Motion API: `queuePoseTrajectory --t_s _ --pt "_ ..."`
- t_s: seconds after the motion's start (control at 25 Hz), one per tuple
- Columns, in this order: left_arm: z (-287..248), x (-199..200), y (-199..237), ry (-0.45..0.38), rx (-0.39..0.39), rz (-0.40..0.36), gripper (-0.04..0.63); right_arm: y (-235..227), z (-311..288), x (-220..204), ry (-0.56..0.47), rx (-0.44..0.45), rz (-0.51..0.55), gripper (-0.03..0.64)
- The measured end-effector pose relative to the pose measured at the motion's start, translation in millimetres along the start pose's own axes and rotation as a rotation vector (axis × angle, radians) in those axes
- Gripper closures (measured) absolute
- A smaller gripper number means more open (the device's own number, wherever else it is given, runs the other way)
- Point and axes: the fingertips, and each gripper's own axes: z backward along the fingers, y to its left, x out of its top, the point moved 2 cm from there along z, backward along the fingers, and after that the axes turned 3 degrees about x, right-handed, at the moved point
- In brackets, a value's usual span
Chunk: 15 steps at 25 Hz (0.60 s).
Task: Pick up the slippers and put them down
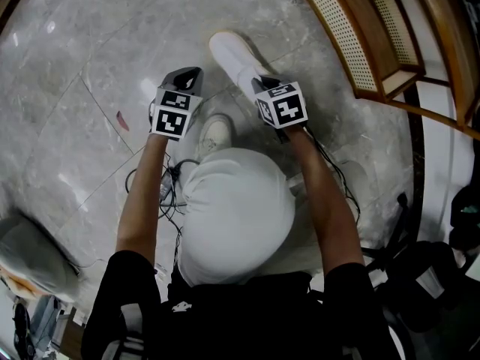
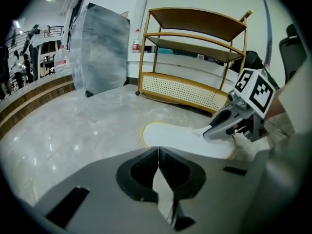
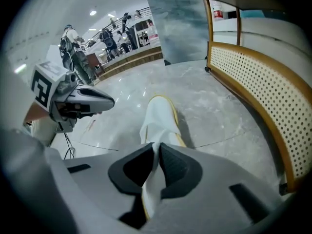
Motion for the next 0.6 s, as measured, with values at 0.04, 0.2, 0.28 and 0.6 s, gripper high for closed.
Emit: queuePoseTrajectory --t_s 0.04,0.2,0.28,0.6 --pt "-0.1 -2.2 -0.5 0.008 -0.005 0.006 0.590 1.2 -2.4 -2.0 0.003 0.005 -0.009 0.594" --pt "0.8 -8.7 -4.1 0.045 -0.030 0.014 0.590 4.1 -12.0 -11.3 0.023 0.010 -0.026 0.588" --pt "-1.9 -10.5 -2.3 0.043 -0.028 0.009 0.591 4.0 -14.3 -15.0 0.036 0.007 -0.023 0.581" --pt "-5.7 -12.4 -4.1 0.043 -0.043 0.013 0.591 4.0 -13.6 -16.6 0.036 0.011 -0.020 0.571"
